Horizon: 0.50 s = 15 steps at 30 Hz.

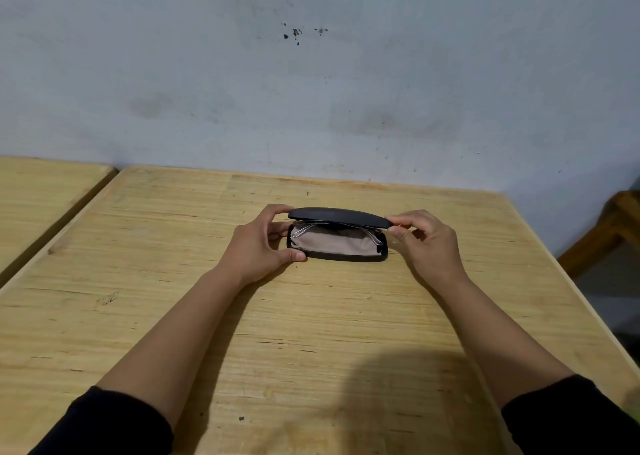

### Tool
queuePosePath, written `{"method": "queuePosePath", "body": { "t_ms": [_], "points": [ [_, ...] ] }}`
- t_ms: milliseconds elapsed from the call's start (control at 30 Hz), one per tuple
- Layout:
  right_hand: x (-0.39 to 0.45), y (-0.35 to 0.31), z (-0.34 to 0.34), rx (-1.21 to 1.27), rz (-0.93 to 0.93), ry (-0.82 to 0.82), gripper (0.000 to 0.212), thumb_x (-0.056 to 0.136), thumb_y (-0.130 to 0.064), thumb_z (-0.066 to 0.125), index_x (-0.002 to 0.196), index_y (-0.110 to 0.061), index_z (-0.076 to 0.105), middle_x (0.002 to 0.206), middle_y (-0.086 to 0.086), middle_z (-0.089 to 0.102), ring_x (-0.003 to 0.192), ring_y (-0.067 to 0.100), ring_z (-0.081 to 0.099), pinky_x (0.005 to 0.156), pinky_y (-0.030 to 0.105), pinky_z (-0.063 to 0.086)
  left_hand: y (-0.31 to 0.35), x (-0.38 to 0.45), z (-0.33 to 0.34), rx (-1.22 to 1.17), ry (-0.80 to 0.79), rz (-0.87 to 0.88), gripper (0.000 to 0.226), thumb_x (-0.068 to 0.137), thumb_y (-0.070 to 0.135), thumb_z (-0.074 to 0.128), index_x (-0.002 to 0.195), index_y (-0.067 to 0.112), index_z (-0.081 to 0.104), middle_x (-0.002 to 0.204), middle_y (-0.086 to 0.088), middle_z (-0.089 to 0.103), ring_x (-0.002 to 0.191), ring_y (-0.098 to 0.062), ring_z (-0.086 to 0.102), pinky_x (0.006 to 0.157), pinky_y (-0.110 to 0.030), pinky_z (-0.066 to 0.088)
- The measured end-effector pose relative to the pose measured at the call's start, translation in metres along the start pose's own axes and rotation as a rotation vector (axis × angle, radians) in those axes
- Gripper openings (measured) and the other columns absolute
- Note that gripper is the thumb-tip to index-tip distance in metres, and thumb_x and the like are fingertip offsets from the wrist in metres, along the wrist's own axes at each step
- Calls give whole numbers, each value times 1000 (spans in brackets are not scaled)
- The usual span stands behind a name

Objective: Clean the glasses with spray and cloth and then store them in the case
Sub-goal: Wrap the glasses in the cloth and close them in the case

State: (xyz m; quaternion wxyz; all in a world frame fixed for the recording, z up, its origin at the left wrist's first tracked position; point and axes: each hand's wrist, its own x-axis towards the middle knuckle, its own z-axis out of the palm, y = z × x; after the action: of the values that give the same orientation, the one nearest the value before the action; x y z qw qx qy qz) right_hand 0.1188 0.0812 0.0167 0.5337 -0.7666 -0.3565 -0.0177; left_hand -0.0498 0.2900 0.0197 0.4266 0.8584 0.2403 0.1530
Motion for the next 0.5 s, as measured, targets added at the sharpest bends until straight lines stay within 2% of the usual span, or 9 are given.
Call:
{"method": "queuePosePath", "body": {
  "t_ms": [133,300,400,500],
  "points": [
    [-3,1,-2,0,13,-22,23,80,-6,69,92,-25,70,90,-7,66,81,-5,58,70,7,43,-1,0,1,24,5,-11,77,62,28,84,127,33,42,120,1,64,104,-6,53,91,-21,37],
    [-13,4,-4,-75,23,-81,18,76,-10,72,90,-22,72,91,-3,68,86,-5,59,77,3,43,1,-2,3,79,9,1,70,65,27,81,126,28,47,127,-3,61,118,-17,54,97,-25,38],
    [-13,0,-2,-85,112,-77,22,75,-16,74,97,-19,73,96,-2,68,84,2,59,72,0,41,1,-4,4,82,24,9,67,65,27,82,124,28,50,125,-2,62,113,-12,55,94,-22,37],
    [-14,-4,-1,-74,232,-95,37,73,-20,76,109,-17,69,97,-4,67,81,-1,58,68,-4,40,1,-4,4,76,37,8,66,66,26,81,125,27,51,124,-1,63,103,-3,51,92,-18,37]
  ]
}}
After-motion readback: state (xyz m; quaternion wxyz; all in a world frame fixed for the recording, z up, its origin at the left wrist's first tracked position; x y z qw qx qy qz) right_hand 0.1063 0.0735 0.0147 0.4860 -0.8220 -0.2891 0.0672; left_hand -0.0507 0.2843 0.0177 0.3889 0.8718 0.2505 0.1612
